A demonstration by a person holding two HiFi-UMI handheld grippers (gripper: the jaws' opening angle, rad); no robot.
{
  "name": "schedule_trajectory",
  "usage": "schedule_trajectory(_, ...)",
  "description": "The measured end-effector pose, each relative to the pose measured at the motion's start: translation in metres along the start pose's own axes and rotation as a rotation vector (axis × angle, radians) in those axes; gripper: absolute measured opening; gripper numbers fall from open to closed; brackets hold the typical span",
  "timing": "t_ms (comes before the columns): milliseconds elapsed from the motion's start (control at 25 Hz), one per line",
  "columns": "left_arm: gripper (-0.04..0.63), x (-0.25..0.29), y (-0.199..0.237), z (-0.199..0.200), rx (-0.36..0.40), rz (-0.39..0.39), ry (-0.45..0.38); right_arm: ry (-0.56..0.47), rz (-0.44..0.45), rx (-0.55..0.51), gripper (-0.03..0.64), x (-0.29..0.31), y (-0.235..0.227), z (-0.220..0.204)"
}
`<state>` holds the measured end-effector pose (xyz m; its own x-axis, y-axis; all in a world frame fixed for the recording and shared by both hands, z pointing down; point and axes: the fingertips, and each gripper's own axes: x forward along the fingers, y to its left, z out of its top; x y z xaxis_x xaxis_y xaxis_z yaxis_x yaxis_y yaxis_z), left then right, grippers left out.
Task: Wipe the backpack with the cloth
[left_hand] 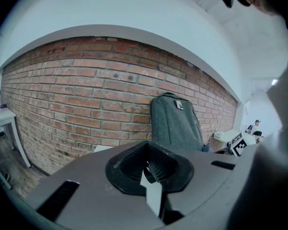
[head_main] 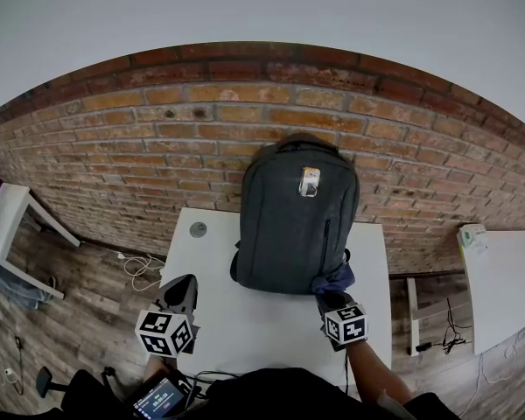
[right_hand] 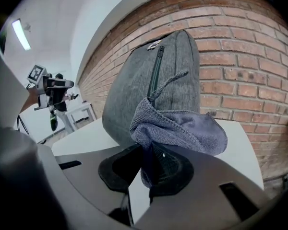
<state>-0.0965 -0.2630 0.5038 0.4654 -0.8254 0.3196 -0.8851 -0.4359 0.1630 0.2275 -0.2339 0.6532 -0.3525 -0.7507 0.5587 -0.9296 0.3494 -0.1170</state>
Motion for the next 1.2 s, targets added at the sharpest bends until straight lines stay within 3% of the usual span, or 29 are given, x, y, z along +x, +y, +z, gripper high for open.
schedule_trajectory(480,-0.003,-0.003,0.002,-0.001,0.003,0.006,-0.002,0.132,0.015,0.012,0.048,0.012,0.015,-0.052)
schedule_trajectory(960,-0.003,-0.008,0.008,-0.003,-0.009,0.016,-0.003,-0.015,0.022,0.100,0.048,0.002,0.018,0.008)
schedule_trajectory(1200,-0.003,-0.011,0.012,-0.004,-0.017,0.024,-0.002,-0.116,0.020,0.076,0.048,-0.006,0.018,0.055)
